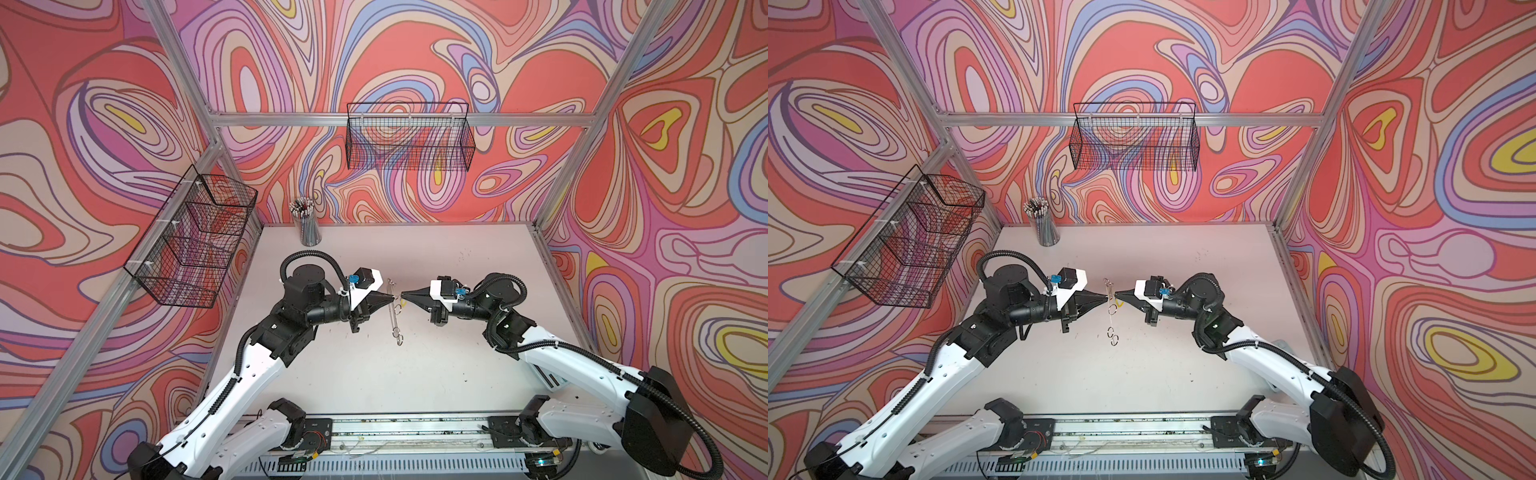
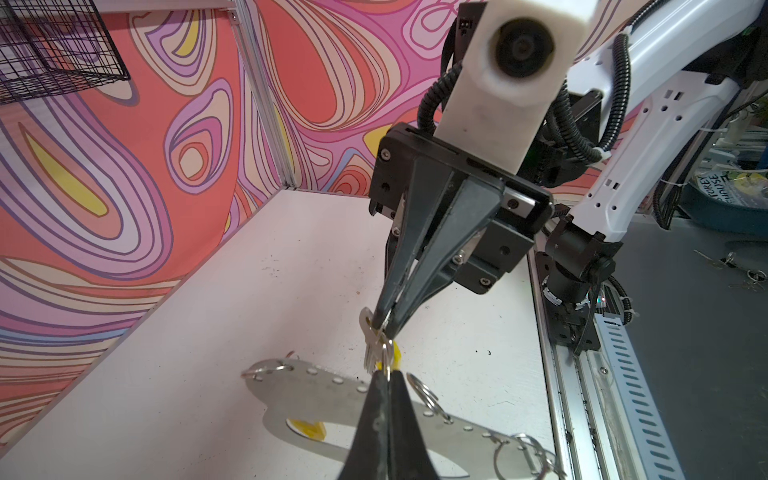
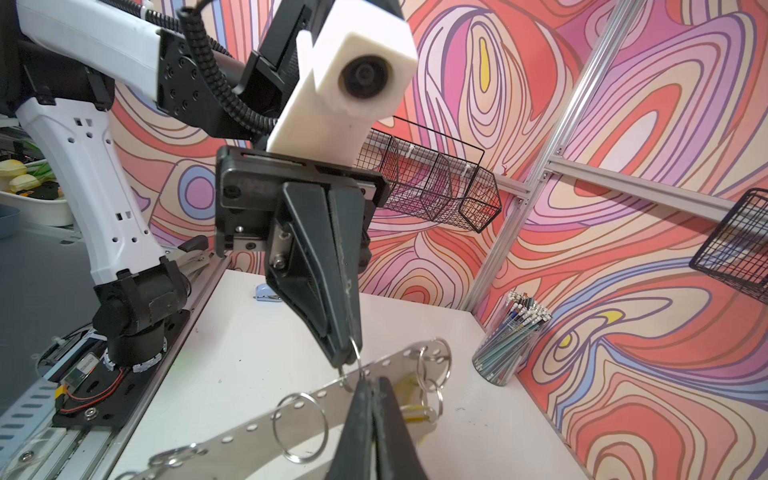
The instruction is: Put the keys on the keyring
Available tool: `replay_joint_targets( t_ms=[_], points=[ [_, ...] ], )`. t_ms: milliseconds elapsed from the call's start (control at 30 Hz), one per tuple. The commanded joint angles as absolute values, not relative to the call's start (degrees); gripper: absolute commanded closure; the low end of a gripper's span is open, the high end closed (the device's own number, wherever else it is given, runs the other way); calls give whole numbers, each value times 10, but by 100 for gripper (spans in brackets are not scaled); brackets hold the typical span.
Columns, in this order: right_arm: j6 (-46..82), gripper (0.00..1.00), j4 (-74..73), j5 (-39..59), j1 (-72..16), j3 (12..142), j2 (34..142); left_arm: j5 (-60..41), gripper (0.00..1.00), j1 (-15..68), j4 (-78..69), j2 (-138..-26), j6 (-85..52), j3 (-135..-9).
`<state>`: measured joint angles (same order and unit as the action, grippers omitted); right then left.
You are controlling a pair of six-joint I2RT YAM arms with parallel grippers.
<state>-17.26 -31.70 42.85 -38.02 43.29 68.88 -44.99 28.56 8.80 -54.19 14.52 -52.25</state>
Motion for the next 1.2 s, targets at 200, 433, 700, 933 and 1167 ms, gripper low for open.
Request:
replay_joint_targets(
  t_ms=[200, 433, 700, 933, 1167],
  points=[
    [-178, 100, -333, 431, -385, 439, 682, -461, 100, 288, 84, -535, 149, -530],
    [-176, 100, -331, 443, -387, 440, 683, -461, 100, 287, 85, -539, 145, -532],
    [-180, 100, -327, 447, -390, 444, 686, -461, 100, 288, 85, -541, 145, -531],
    [-186, 100, -317, 453, -393, 446, 686, -458, 100, 287, 86, -542, 144, -533],
    [-198, 100, -302, 448, -398, 452, 686, -462, 100, 288, 85, -544, 142, -534]
  ],
)
